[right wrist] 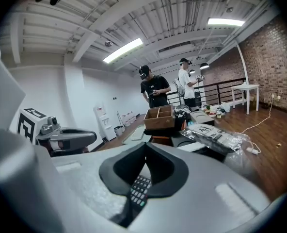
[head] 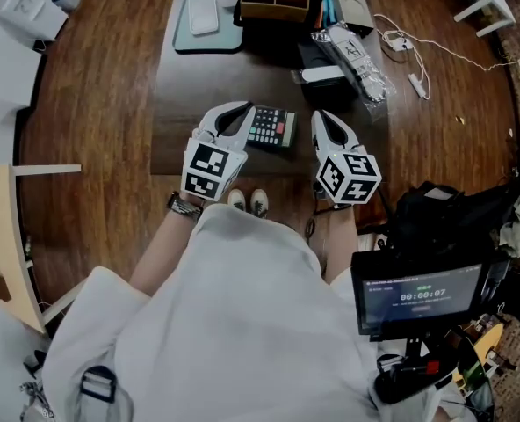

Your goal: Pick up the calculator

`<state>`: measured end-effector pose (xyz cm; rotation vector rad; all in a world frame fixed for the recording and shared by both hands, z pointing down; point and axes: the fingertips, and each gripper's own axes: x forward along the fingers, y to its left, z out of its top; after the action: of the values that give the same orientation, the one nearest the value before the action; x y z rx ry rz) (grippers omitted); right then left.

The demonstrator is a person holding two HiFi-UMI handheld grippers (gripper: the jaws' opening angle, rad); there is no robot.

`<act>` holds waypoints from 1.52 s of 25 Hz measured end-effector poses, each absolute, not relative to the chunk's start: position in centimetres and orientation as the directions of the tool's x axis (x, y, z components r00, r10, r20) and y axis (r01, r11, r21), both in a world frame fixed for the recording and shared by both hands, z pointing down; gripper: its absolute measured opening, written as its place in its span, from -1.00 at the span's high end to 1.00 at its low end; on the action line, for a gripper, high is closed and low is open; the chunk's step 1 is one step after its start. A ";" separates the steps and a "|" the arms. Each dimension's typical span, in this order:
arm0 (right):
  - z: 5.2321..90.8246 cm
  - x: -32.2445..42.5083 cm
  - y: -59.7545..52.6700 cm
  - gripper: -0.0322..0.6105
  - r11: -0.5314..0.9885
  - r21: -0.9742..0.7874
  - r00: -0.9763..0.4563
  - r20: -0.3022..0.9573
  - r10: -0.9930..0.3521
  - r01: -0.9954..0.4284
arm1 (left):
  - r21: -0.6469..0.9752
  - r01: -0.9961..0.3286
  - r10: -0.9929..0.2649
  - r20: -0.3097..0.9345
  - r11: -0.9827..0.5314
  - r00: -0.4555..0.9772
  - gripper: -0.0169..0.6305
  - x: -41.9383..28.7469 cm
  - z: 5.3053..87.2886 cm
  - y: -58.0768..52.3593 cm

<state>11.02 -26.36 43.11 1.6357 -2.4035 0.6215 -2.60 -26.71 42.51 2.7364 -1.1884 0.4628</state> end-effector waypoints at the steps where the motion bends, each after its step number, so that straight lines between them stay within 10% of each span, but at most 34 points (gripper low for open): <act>1: 43.6 11.0 -26.1 0.89 0.304 -0.250 -0.381 0.375 -0.845 -0.919 | 0.007 -0.729 -0.684 0.343 -0.684 0.644 0.92 -2.8 43.0 -26.5; 20: 52.7 9.9 -24.5 0.70 0.264 -0.286 -0.387 0.603 -0.698 -0.921 | 0.279 -0.704 -0.559 0.450 -0.653 0.696 0.58 -3.9 49.5 -25.8; 38: 59.6 11.1 -29.9 0.43 0.243 -0.523 -0.569 0.663 -0.488 -0.817 | 0.640 -0.759 -0.527 0.606 -0.124 0.597 0.32 -4.9 59.3 -26.1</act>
<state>11.07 -29.87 59.58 1.1996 -2.1582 1.2516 -4.93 -26.12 59.30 1.7912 -1.0493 0.2808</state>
